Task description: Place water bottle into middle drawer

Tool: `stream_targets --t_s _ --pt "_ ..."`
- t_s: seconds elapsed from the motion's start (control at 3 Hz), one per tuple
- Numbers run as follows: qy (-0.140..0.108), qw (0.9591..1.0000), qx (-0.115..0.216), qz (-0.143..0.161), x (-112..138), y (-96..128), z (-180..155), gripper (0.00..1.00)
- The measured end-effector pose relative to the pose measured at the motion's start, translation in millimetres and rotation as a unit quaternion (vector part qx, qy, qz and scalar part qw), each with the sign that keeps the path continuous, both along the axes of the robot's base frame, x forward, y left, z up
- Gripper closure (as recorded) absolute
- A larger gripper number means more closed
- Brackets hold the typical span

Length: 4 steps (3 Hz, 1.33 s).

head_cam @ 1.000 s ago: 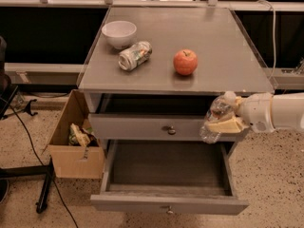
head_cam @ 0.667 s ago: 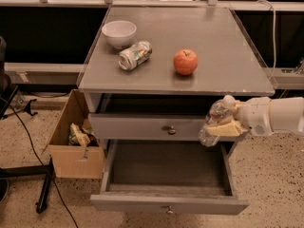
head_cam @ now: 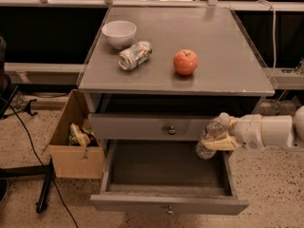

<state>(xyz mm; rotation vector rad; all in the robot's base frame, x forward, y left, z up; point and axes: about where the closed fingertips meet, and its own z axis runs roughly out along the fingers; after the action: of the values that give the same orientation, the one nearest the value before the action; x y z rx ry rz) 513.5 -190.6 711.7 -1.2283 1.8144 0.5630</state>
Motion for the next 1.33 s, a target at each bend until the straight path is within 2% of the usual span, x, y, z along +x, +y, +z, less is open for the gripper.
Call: stream_targets --t_s 0.33,0.67,1.0,1.33 --pt "-0.004 0.9999 0.005 0.010 -4 3 -24 1.00" --pt "-0.016 0.9992 0.020 0.030 -11 7 -52 1.00" --pt "-0.018 0.9977 0.029 0.058 -16 15 -83 1.00" --pt "-0.017 0.9977 0.030 0.058 -16 15 -85 1.00"
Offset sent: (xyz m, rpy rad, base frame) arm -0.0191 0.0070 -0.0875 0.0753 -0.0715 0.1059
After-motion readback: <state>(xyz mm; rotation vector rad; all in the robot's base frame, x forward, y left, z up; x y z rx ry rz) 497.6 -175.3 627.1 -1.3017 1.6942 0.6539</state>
